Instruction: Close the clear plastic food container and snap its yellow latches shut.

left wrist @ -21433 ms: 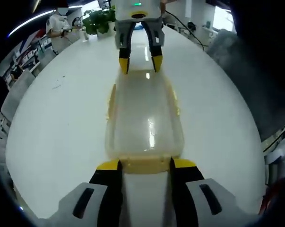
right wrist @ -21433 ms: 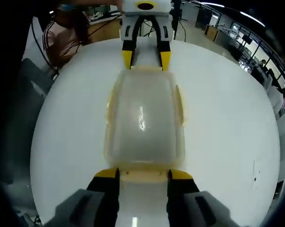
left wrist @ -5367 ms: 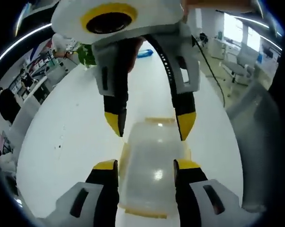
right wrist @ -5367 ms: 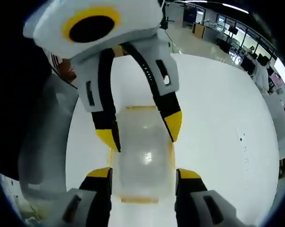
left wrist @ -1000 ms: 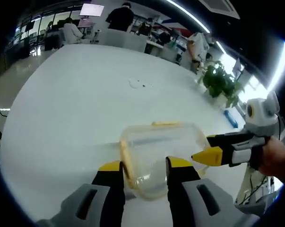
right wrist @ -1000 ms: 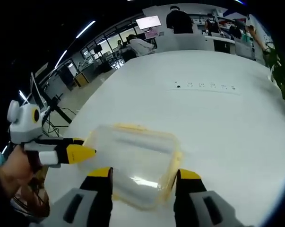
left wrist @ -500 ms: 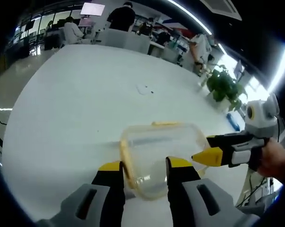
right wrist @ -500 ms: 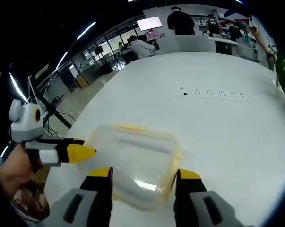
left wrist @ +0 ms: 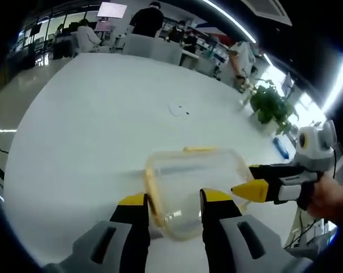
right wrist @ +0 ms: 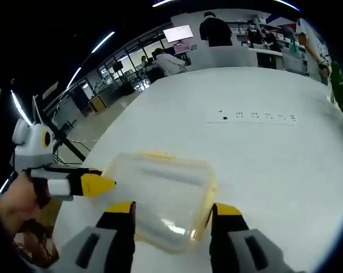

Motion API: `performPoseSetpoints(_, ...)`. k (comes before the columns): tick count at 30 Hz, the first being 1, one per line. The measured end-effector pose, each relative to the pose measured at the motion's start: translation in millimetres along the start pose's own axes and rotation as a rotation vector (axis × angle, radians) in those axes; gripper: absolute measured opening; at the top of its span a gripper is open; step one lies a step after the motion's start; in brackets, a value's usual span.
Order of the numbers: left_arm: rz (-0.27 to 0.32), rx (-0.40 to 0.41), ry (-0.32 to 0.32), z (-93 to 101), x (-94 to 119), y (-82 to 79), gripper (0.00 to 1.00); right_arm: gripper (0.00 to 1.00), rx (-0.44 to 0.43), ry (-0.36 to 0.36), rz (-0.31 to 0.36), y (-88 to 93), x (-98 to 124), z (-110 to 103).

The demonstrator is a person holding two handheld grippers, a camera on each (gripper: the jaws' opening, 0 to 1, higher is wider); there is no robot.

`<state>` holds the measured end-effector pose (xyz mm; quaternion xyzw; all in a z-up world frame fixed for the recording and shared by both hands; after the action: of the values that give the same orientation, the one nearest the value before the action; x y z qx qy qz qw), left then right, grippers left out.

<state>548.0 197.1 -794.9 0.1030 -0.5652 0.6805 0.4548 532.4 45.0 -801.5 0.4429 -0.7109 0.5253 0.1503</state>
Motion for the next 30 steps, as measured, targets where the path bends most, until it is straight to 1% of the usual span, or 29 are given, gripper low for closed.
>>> performPoseSetpoints(1, 0.005, -0.001, -0.003, -0.2, 0, -0.1, 0.33, 0.51, -0.001, 0.001, 0.003, -0.1, 0, 0)
performPoseSetpoints(2, 0.013, -0.019, -0.005, -0.4, 0, -1.1, 0.34, 0.52, -0.001, -0.001, 0.006, 0.0, 0, 0)
performPoseSetpoints(3, 0.018, -0.122, 0.000, -2.9, 2, -4.0, 0.35, 0.50, 0.010, -0.017, 0.007, -0.3, 0, 0)
performPoseSetpoints(4, 0.025, -0.163, -0.013, -4.4, 3, -6.1, 0.36, 0.48, 0.024, -0.020, 0.015, -1.7, 2, 1)
performPoseSetpoints(5, 0.031, -0.180, -0.042, -5.3, 4, -7.9, 0.38, 0.47, 0.036, -0.011, 0.022, -3.9, 4, 3)
performPoseSetpoints(6, 0.029, -0.177, -0.068, -7.4, 5, -8.4, 0.43, 0.46, 0.047, 0.001, 0.033, -5.8, 6, 5)
performPoseSetpoints(7, 0.045, -0.174, -0.066, -7.6, 6, -10.3, 0.46, 0.49, 0.037, 0.001, 0.041, -7.5, 8, 8)
performPoseSetpoints(8, 0.049, -0.163, -0.066, -9.1, 7, -10.7, 0.50, 0.52, 0.019, -0.006, 0.049, -8.4, 9, 7)
performPoseSetpoints(9, 0.060, -0.135, -0.060, -11.1, 7, -11.5, 0.55, 0.56, -0.010, -0.032, 0.048, -8.3, 9, 5)
performPoseSetpoints(11, 0.082, -0.110, -0.043, -11.3, 9, -12.9, 0.58, 0.62, -0.008, -0.041, 0.073, -10.2, 11, 5)
performPoseSetpoints(13, 0.097, -0.110, -0.045, -12.0, 12, -13.0, 0.62, 0.69, 0.006, -0.047, 0.092, -12.4, 14, 5)
performPoseSetpoints(14, 0.102, -0.115, -0.045, -12.5, 12, -13.3, 0.63, 0.72, -0.006, -0.064, 0.116, -14.8, 17, 4)
performPoseSetpoints(15, 0.109, -0.115, -0.045, -12.6, 12, -13.9, 0.67, 0.72, -0.016, -0.076, 0.123, -15.3, 19, 3)
performPoseSetpoints(16, 0.116, -0.108, -0.037, -13.0, 12, -14.7, 0.71, 0.72, -0.020, -0.086, 0.117, -13.7, 21, 3)
performPoseSetpoints(17, 0.118, -0.097, -0.035, -13.4, 12, -15.6, 0.75, 0.74, -0.014, -0.086, 0.119, -13.0, 22, 3)
performPoseSetpoints(18, 0.125, -0.086, -0.034, -13.5, 13, -16.9, 0.81, 0.81, -0.001, -0.084, 0.121, -12.5, 23, 2)
performPoseSetpoints(19, 0.140, -0.080, -0.035, -13.5, 14, -19.5, 0.84, 0.88, 0.011, -0.081, 0.121, -12.1, 23, 2)
performPoseSetpoints(21, 0.146, -0.085, -0.044, -12.6, 15, -21.0, 0.89, 1.00, 0.017, -0.078, 0.116, -11.5, 24, 2)
performPoseSetpoints(22, 0.146, -0.089, -0.046, -12.1, 16, -21.0, 0.91, 1.00, 0.016, -0.080, 0.104, -10.5, 25, 2)
performPoseSetpoints(25, 0.136, -0.105, -0.046, -9.6, 20, -19.3, 0.99, 1.00, 0.030, -0.092, 0.107, -11.1, 30, -5)
performPoseSetpoints(28, 0.135, -0.122, -0.043, -6.9, 28, -18.3, 0.99, 1.00, 0.050, -0.097, 0.109, -12.1, 35, -9)
performPoseSetpoints(30, 0.142, -0.115, -0.039, -6.4, 33, -19.1, 0.99, 1.00, 0.053, -0.103, 0.117, -13.6, 40, -11)
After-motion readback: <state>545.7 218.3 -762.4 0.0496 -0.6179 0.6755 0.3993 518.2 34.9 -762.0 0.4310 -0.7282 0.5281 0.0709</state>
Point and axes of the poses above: the point that each gripper's makers call its tool centre point, and the gripper's own axes: x roughly backward along the fingers, z roughly to its right, y roughly out of its underside, the point moved 4 cm from there along x, roughly backward along the fingers, and after that the axes turned 5 degrees about -x, right-handed, at the moved point
